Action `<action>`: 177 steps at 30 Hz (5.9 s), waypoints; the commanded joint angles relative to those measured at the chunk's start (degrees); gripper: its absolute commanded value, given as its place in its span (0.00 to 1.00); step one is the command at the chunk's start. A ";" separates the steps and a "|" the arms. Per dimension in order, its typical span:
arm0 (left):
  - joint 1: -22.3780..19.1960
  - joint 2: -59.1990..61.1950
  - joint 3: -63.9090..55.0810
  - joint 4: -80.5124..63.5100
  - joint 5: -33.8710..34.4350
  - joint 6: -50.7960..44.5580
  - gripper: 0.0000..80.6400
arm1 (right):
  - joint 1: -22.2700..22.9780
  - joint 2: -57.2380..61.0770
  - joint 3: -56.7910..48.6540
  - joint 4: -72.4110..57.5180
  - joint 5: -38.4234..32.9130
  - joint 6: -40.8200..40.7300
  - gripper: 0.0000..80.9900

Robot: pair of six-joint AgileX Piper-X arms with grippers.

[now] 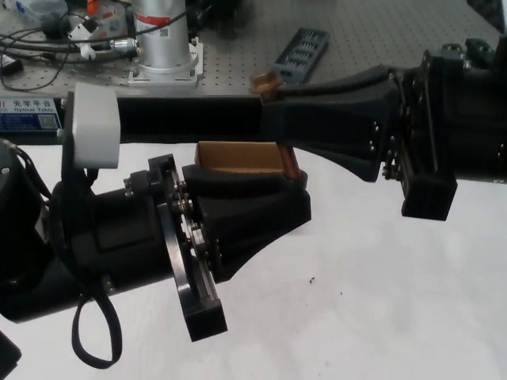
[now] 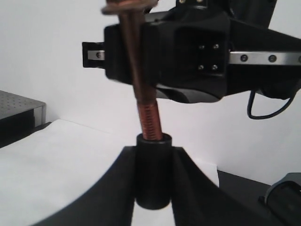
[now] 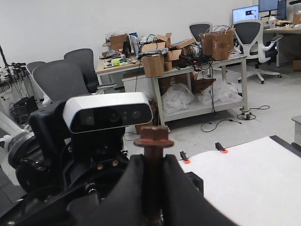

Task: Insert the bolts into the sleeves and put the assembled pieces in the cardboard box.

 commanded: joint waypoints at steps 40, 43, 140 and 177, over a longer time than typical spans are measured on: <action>0.09 -0.70 -0.52 -1.54 -7.95 -0.51 0.04 | 0.68 -0.31 -0.08 9.32 1.46 -12.32 0.31; 0.09 -0.70 -0.52 -1.54 -9.02 -0.51 0.04 | 1.00 -1.01 -0.08 9.79 2.97 -13.47 0.40; 4.87 19.54 -38.58 54.15 -21.17 2.72 0.04 | -17.41 -24.80 -0.08 50.98 18.80 -25.50 0.05; 9.78 70.44 -89.42 78.43 -31.26 10.14 0.01 | -17.41 -32.37 -0.08 64.52 23.45 -25.19 0.05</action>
